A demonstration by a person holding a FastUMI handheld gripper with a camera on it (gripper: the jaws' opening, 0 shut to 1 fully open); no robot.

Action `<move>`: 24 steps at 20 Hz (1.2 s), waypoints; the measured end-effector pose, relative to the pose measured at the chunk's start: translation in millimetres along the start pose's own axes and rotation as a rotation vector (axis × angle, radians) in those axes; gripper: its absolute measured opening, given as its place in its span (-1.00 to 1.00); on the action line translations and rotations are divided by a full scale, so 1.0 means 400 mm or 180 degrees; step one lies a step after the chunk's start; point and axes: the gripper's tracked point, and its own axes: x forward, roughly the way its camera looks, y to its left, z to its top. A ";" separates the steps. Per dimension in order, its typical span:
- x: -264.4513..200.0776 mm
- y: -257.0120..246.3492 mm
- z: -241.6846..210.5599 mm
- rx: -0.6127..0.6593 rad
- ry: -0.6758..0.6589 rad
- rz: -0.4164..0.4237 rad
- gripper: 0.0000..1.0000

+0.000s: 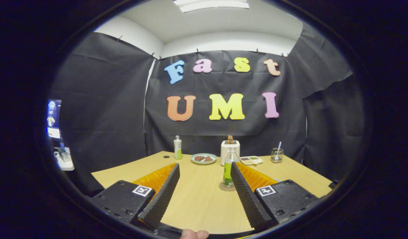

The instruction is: Take the bottle from table, then pour the juice into the cup, finally place the bottle on the coaster

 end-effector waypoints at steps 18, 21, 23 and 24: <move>0.021 -0.019 -0.008 -0.0020 0.0006 -0.0045 0.98; 0.018 -0.017 -0.002 -0.0025 -0.0013 -0.0041 0.98; 0.017 -0.015 -0.004 -0.0033 -0.0006 -0.0043 0.98; 0.015 -0.012 -0.002 -0.0040 -0.0015 -0.0041 0.98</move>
